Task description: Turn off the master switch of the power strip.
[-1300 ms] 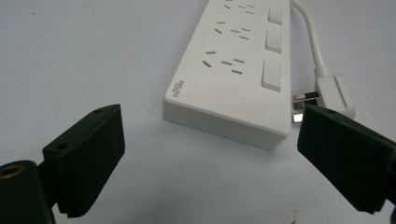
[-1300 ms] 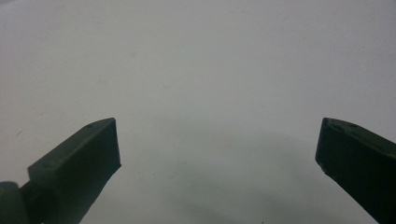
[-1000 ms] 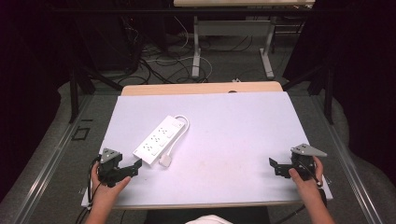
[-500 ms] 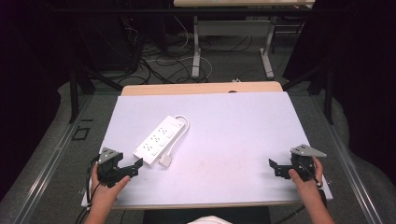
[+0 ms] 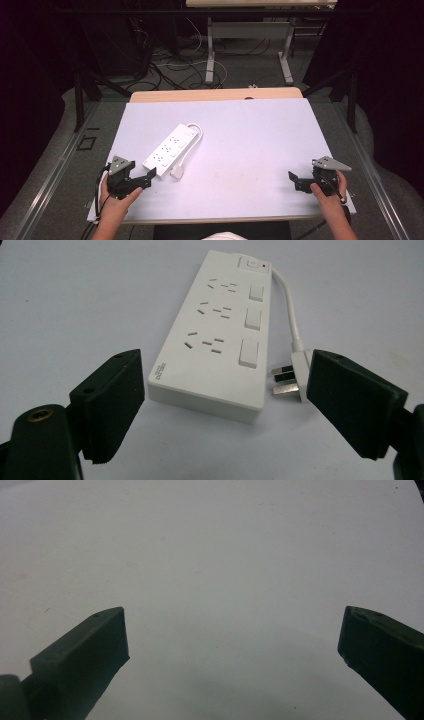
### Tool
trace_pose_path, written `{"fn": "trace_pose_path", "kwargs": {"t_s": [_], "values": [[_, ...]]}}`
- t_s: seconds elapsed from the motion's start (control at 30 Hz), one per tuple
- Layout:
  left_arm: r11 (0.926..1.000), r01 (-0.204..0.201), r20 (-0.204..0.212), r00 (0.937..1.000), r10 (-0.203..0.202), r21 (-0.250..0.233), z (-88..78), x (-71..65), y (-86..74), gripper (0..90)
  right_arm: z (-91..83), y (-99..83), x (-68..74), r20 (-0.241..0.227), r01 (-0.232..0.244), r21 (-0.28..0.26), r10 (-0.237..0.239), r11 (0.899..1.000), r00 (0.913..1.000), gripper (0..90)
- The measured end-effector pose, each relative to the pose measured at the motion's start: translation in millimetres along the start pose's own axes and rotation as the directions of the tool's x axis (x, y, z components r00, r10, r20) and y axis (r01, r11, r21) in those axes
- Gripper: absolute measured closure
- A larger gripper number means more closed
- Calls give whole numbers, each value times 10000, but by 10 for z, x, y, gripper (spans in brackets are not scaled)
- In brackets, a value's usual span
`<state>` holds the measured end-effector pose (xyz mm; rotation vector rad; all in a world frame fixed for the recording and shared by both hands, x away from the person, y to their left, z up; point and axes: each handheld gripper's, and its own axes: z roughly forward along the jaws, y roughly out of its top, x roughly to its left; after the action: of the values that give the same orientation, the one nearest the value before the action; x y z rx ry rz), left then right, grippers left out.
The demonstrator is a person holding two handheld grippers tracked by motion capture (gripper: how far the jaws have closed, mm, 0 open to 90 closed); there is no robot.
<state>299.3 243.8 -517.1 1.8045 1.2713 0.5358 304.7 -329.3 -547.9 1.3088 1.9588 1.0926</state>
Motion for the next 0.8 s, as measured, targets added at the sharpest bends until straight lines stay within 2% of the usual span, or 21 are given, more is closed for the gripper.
{"fn": "trace_pose_path", "kwargs": {"t_s": [0.07, 0.27, 0.37, 0.47, 0.6, 0.73, 0.8], "values": [[10000, -41, 13, 10000, 41, 17, 15, -23, 11, 161, 5, -8, -5, 52, -30, -145, 31, 9999, 10000, 0], [9996, -242, 125, 9996, 240, 143, 50, -63, 32, 170, -13, -13, -26, -57, -376, 27, 376, 9993, 9993, 0], [9996, -228, 182, 9996, 225, 156, 56, -71, 53, 170, -21, -8, -38, -289, -233, -85, 230, 9997, 9993, 0], [9997, -207, 172, 9996, 205, 128, 57, -71, 82, 170, -27, -5, -26, -275, -173, -22, 172, 9998, 9995, 0], [9997, -198, 158, 9997, 197, 116, 52, -66, 127, 171, -17, 4, -2, -509, -38, -2, 38, 10000, 9987, 6], [9997, -174, 146, 9997, 172, 167, 53, -71, 179, 170, -33, 23, 8, -343, 198, -124, -202, 9997, 9992, 59], [9998, -170, 103, 9998, 169, 130, 57, -79, 209, 171, -25, 21, 21, -329, 74, -226, -81, 9997, 9994, 91]]}}
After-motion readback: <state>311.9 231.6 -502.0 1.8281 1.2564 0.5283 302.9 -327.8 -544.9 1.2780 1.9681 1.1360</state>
